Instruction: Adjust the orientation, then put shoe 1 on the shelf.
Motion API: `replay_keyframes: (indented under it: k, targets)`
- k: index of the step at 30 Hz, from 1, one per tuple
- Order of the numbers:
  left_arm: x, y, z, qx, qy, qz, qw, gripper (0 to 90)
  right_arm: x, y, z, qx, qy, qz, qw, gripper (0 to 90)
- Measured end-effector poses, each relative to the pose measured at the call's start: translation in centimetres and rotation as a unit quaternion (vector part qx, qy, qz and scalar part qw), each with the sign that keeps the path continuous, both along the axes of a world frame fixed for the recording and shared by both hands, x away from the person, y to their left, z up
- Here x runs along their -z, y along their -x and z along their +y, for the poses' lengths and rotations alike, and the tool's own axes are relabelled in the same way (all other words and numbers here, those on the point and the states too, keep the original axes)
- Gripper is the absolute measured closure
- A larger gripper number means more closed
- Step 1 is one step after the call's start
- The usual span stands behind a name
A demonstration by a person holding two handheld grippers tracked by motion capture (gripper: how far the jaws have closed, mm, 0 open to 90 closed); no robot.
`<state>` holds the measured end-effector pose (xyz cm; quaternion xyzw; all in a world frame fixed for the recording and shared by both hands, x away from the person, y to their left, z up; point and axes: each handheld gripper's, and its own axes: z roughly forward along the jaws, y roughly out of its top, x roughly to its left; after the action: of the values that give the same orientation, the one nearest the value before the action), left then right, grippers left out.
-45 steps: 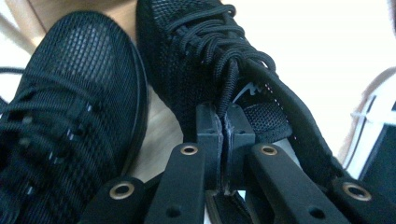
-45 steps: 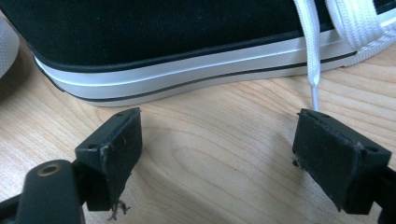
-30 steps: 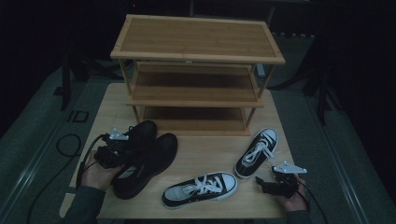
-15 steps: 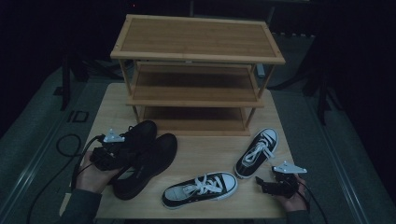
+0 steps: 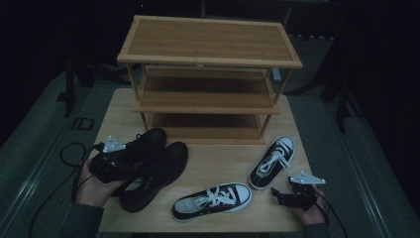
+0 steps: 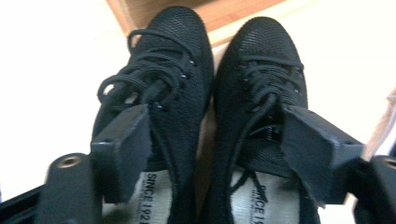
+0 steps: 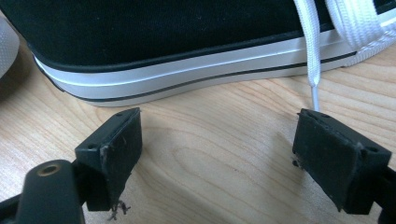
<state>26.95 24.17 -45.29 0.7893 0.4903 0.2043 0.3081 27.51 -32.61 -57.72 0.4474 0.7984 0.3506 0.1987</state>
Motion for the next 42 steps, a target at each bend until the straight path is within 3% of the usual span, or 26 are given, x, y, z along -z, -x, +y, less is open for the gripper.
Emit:
replay_keyframes:
  k: [2, 5, 10, 13, 18, 21, 23, 28, 32, 33, 36, 39, 42]
  targets:
    - [0.0, -0.1, 0.1, -0.006, 0.001, 0.000, 1.0000, 18.1, 0.0, 0.0, 0.0, 0.000, 0.000, 0.000, 1.0000, 15.8]
    - [0.3, -0.2, 0.4, -0.018, 0.005, 0.004, 0.9998, 18.0, 0.0, 0.0, 0.0, 0.000, 0.000, 0.000, 1.0000, 15.7]
    - [1.1, -0.3, 0.9, -0.006, 0.021, 0.028, 0.9994, 18.7, 0.0, 0.0, 0.0, -0.001, 0.000, 0.000, 1.0000, 15.6]
    - [1.8, -0.6, 1.0, 0.004, 0.021, 0.044, 0.9988, 23.8, 0.0, 0.0, 0.0, -0.001, 0.000, 0.000, 1.0000, 15.6]
    - [2.0, -0.9, 0.9, -0.005, 0.027, 0.052, 0.9983, 25.1, 0.0, 0.0, 0.0, -0.001, 0.000, 0.000, 1.0000, 15.5]
    - [2.1, -1.1, 0.8, 0.006, 0.029, 0.062, 0.9976, 34.8, 0.0, 0.0, 0.0, -0.001, 0.000, 0.000, 1.0000, 15.6]
    - [2.5, -1.4, 0.3, 0.011, 0.020, 0.070, 0.9973, 38.2, 0.0, 0.0, 0.0, -0.001, 0.000, 0.000, 1.0000, 15.5]
    - [2.9, -1.8, 0.2, 0.005, 0.018, 0.080, 0.9966, 48.6, 0.0, 0.0, 0.0, -0.001, 0.000, 0.000, 1.0000, 15.5]
    - [3.1, -2.0, -0.3, 0.001, -0.003, 0.088, 0.9961, 51.3, 0.0, 0.0, 0.0, -0.001, 0.000, 0.000, 1.0000, 15.5]
    - [3.3, -2.2, -0.6, 0.005, -0.019, 0.094, 0.9953, 54.5, 0.0, 0.0, 0.0, -0.001, 0.000, 0.000, 1.0000, 15.5]
    - [3.7, -2.5, -1.0, 0.015, -0.029, 0.105, 0.9939, 63.1, 0.0, 0.0, 0.0, -0.001, 0.000, 0.000, 1.0000, 15.5]
    - [3.8, -2.5, -1.0, 0.015, -0.037, 0.106, 0.9936, 76.4, 0.0, 0.0, 0.0, -0.001, 0.000, 0.000, 1.0000, 15.5]
    - [3.7, -2.5, -1.2, 0.019, -0.051, 0.101, 0.9934, 83.5, 0.0, 0.0, 0.0, -0.001, 0.000, 0.000, 1.0000, 15.5]
